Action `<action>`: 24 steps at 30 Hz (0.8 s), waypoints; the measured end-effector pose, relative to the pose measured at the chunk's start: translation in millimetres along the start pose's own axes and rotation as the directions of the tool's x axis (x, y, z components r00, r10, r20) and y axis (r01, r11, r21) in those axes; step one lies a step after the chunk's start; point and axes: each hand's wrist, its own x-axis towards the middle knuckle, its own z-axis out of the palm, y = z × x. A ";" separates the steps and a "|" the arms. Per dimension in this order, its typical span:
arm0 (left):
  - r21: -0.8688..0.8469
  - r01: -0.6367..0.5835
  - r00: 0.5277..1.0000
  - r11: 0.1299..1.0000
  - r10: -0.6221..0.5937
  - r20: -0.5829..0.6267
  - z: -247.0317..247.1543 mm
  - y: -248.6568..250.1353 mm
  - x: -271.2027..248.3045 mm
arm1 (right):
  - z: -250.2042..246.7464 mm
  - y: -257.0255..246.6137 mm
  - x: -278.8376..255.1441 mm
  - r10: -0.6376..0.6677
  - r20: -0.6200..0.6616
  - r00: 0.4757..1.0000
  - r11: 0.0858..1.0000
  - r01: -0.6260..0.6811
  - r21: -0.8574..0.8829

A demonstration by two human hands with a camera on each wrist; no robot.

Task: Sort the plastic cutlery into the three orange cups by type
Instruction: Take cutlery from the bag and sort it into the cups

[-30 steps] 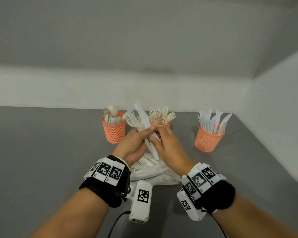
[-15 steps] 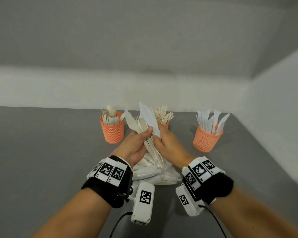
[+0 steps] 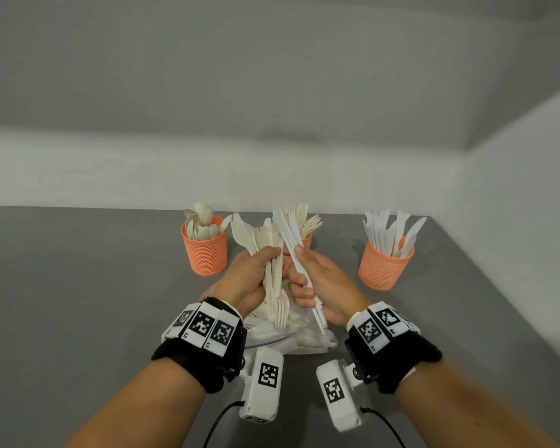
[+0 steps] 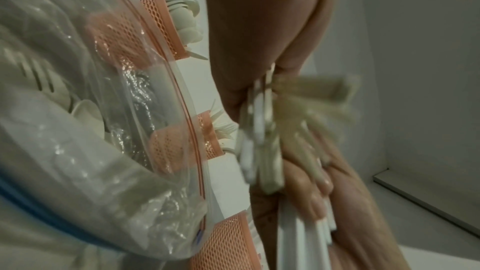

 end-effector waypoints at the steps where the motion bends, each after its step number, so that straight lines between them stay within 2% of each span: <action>1: -0.018 -0.010 1.000 1.000 0.010 0.012 1.5 -0.1 1.0 | -1.5 -1.7 -1.1 0.003 0.003 1.000 1.000 -0.003 0.022; 6: -0.144 -0.007 0.994 0.990 0.022 0.109 9.6 1.0 4.8 | -19.4 -11.2 -5.0 -0.039 -0.020 0.999 0.994 0.040 0.102; 9: -0.179 0.015 0.994 0.984 0.005 0.109 13.7 1.5 9.3 | -44.4 -26.7 -5.1 -0.122 -0.138 0.983 0.990 0.131 0.056; 11: -0.212 0.046 0.989 0.976 -0.015 0.145 17.3 2.4 11.5 | -63.6 -45.3 -5.7 -0.229 -0.293 0.928 0.973 0.220 -0.064; 13: -0.218 0.078 0.981 0.973 -0.035 0.191 21.5 2.8 13.4 | -82.9 -67.6 -6.1 -0.354 -0.436 0.827 0.933 0.283 -0.221; 15: -0.201 0.095 0.976 0.975 -0.052 0.210 24.8 2.0 16.3 | -98.4 -88.4 -5.3 -0.455 -0.509 0.731 0.889 0.338 -0.310; 17: -0.191 0.102 0.974 0.976 -0.060 0.217 27.7 -0.6 20.8 | -113.5 -101.6 -0.5 -0.493 -0.534 0.687 0.867 0.342 -0.362; 20: -0.168 0.093 0.977 0.981 -0.057 0.205 30.9 -2.9 25.2 | -136.6 -106.2 10.1 -0.466 -0.528 0.710 0.864 0.237 -0.444; 24: -0.158 0.059 0.975 0.986 -0.023 0.220 29.1 -2.3 28.6 | -161.3 -107.8 17.7 -0.448 -0.516 0.730 0.815 0.097 -0.571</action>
